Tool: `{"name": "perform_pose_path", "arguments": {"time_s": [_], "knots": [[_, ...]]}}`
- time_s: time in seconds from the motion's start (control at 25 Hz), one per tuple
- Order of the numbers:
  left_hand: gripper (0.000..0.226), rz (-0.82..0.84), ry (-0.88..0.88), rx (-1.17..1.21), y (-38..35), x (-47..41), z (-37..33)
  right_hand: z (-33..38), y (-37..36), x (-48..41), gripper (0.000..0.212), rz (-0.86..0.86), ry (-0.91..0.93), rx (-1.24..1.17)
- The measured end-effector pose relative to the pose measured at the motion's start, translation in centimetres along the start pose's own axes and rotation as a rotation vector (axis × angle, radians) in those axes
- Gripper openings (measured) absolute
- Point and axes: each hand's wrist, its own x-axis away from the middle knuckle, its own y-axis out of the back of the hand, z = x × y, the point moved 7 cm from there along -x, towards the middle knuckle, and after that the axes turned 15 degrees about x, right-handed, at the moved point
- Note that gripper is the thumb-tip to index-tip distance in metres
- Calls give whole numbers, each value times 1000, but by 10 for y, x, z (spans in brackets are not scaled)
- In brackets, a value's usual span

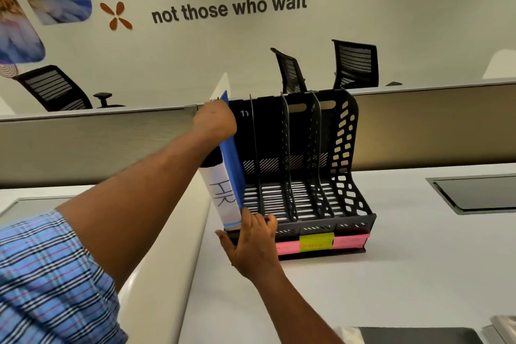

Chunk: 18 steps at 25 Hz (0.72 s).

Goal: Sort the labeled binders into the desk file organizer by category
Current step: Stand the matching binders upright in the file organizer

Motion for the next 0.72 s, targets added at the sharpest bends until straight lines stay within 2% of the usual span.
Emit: {"name": "perform_pose_path", "arguments": {"time_s": [0.16, 0.36, 0.4, 0.52, 0.64, 0.72], "knots": [[39, 50, 31, -25, 1, -1, 12, 0, -2, -3, 38, -38, -44, -57], [37, 82, 56, 25, 2, 8, 15, -1, -7, 0, 32, -50, -72, -144], [40, 104, 46, 65, 2, 8, 16, -2, -10, 0, 32, -27, -76, -149], [46, 177, 86, 385, 4, 14, 26, -1, -14, 1, 34, 52, -108, -145], [34, 236, 168, 608, 8, 36, 34, 1, -8, 0, 38, 77, -113, -105], [40, 179, 137, 662, 16, 52, 37, 0, -9, 0, 44, 153, -92, -75]]}}
